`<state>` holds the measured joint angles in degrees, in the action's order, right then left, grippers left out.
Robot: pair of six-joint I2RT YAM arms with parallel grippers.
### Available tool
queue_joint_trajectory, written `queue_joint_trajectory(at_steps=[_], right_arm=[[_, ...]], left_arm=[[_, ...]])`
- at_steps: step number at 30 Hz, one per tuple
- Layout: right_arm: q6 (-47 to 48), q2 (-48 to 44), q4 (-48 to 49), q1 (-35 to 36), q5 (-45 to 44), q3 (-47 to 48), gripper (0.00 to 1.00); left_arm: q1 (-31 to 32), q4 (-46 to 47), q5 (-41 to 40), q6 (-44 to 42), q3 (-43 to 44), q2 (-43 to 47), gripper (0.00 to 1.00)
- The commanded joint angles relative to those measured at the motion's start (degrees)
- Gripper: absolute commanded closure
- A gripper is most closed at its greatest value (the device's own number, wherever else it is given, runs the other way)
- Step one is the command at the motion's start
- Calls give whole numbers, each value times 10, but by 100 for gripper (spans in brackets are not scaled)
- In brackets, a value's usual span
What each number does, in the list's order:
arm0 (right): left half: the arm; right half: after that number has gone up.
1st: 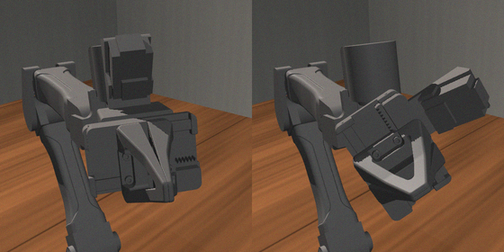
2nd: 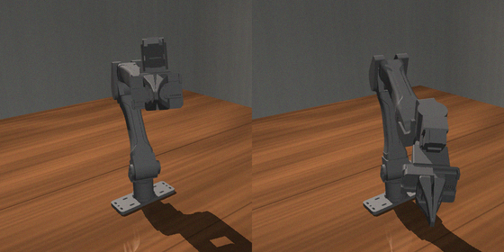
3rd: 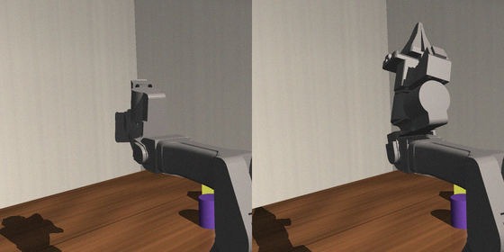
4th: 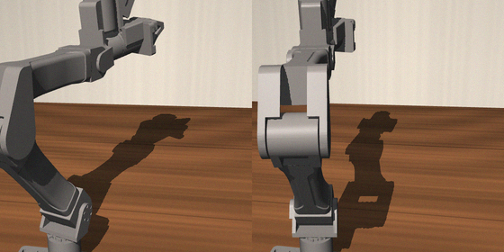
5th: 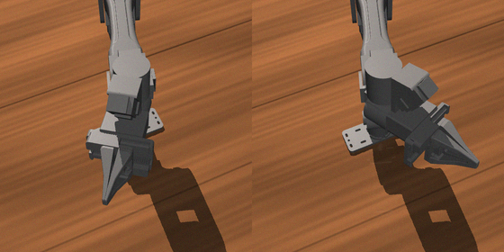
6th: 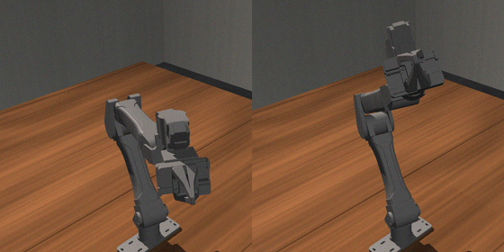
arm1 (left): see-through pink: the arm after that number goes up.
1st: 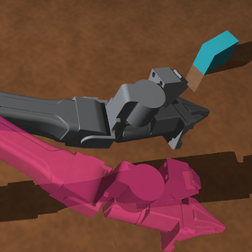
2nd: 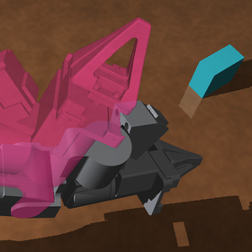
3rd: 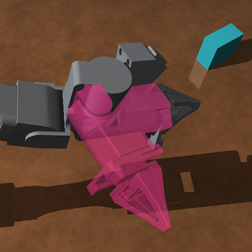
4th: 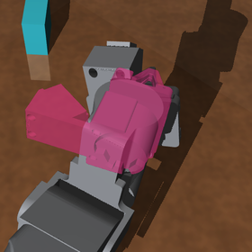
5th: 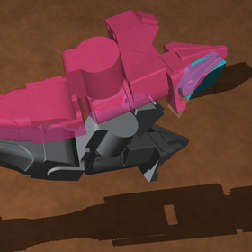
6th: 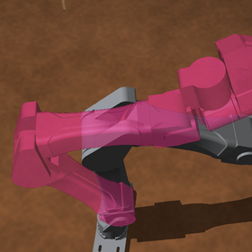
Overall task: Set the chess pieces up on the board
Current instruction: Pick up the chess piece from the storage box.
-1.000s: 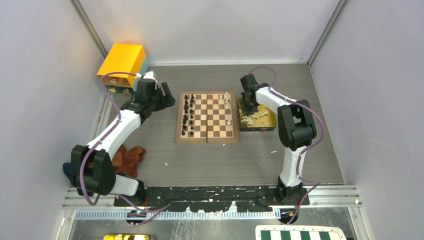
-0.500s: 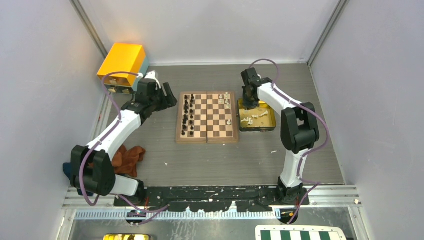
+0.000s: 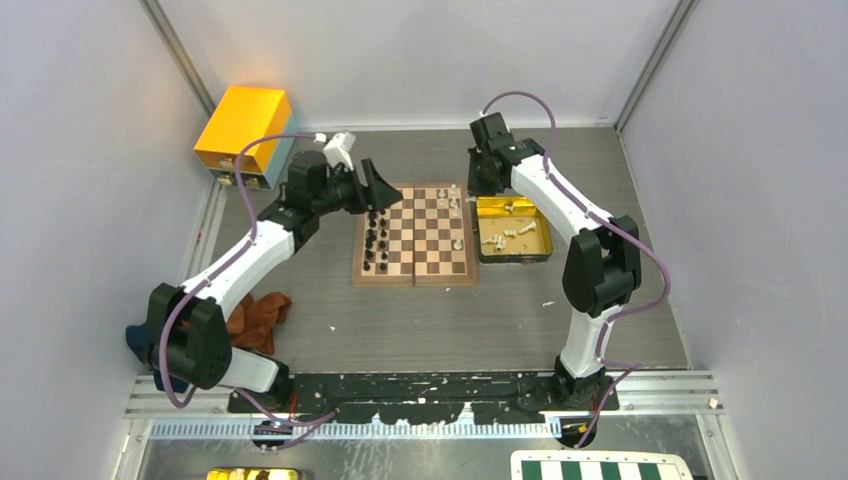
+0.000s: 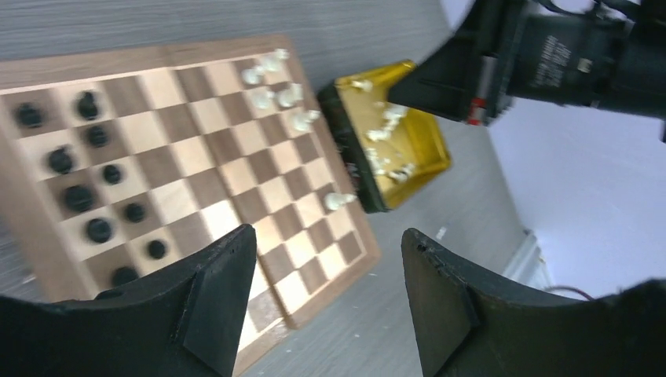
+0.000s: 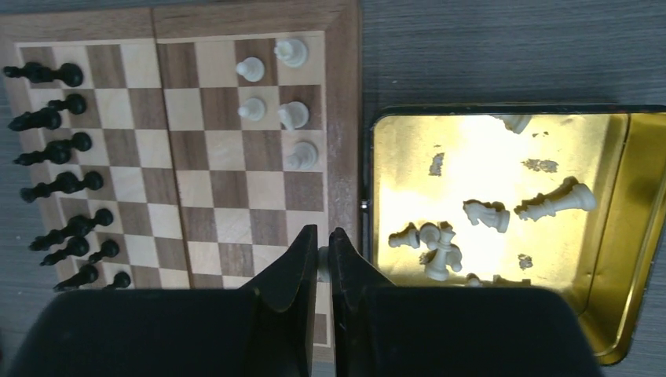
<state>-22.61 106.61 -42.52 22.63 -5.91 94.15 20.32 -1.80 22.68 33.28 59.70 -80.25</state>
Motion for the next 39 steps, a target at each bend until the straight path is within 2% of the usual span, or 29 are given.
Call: queue_joint_trajectory(at_steps=[1,18,30,39], right_arm=[[-21,-39,0,15,33,38,99],[-89,-72,38,40,147,35,99],[-92,-91,32,54,177,16,99],[-86,-98,30,67,179,4,99]], left_arm=[[32,87,108,27,30,-24,31],[95,140,127,51,64,-109,40],[104,163,122,63,86,-143,42],[106,160,129,63,90,-149,48]])
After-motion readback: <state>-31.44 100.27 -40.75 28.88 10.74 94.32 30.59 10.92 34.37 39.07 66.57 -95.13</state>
